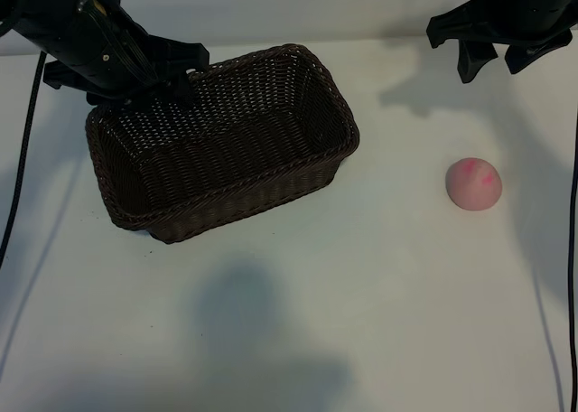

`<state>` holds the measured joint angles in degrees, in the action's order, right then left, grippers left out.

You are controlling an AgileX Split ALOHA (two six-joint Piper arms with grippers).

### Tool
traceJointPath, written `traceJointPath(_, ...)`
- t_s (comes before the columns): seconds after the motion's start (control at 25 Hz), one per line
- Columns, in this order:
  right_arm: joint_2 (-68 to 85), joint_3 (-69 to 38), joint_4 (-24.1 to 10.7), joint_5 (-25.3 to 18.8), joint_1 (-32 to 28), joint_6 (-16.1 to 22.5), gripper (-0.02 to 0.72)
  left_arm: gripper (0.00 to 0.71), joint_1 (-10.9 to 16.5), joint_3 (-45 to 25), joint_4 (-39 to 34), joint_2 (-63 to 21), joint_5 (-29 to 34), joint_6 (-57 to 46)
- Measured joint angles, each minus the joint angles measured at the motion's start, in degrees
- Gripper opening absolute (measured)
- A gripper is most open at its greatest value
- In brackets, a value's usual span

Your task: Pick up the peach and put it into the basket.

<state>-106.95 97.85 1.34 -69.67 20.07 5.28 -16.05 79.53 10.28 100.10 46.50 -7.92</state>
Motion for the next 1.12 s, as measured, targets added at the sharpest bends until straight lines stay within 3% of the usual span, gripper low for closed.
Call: traceJointPath(1.12, 0.00, 0.00, 0.00, -0.02, 0.00, 0.00, 0.514, 0.496, 0.00, 0.00, -0.77, 0.00, -1.90, 0.38)
